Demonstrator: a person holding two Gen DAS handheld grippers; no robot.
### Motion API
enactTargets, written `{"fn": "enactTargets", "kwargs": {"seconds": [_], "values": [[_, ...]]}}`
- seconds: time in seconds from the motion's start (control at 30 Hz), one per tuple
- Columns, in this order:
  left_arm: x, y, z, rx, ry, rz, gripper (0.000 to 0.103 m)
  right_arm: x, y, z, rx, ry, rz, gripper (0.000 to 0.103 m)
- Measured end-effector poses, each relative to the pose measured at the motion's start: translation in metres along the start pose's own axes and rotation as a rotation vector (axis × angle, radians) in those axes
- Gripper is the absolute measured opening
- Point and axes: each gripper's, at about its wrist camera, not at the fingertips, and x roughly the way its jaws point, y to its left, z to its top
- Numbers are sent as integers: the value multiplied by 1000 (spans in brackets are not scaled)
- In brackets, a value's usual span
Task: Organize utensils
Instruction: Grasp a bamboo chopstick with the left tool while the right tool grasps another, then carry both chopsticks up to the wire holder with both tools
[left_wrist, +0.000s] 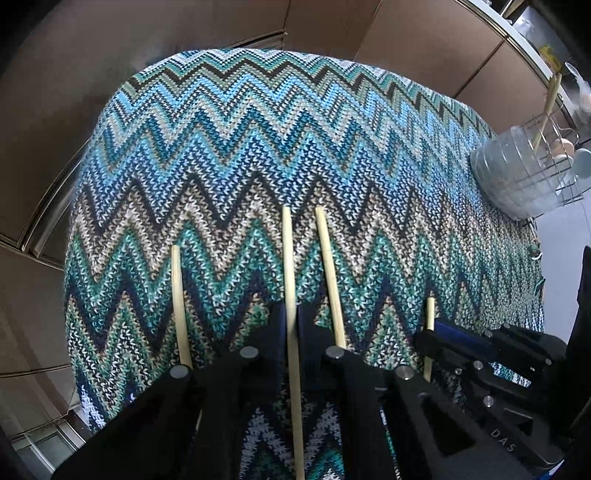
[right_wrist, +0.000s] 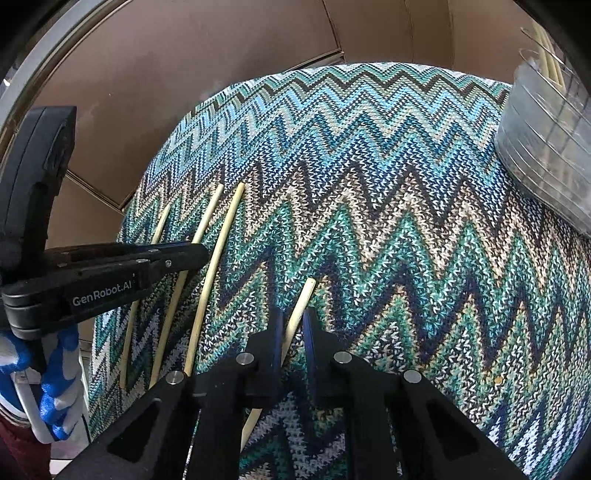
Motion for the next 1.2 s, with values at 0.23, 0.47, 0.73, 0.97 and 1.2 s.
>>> {"fn": "enactTargets", "kwargs": {"seconds": [0.23, 0.47, 0.73, 0.97, 1.2], "values": [[-24, -1, -16, -18, -74, -23, 5, -38, -5, -12, 16, -68, 66, 9], [-74, -8, -45, -12, -231, -19, 5, -87, 15, -34, -52, -206, 85, 8], [-128, -5, -84, -48, -387, -38, 5, -142, 38, -73, -100, -349, 71, 7], [-177, -10, -124, -62, -506, -37, 5, -190, 51, -108, -125, -462, 65, 6], [-218, -29, -152, -38, -617, -19, 5, -233, 57, -133, -144, -567, 48, 6]]}}
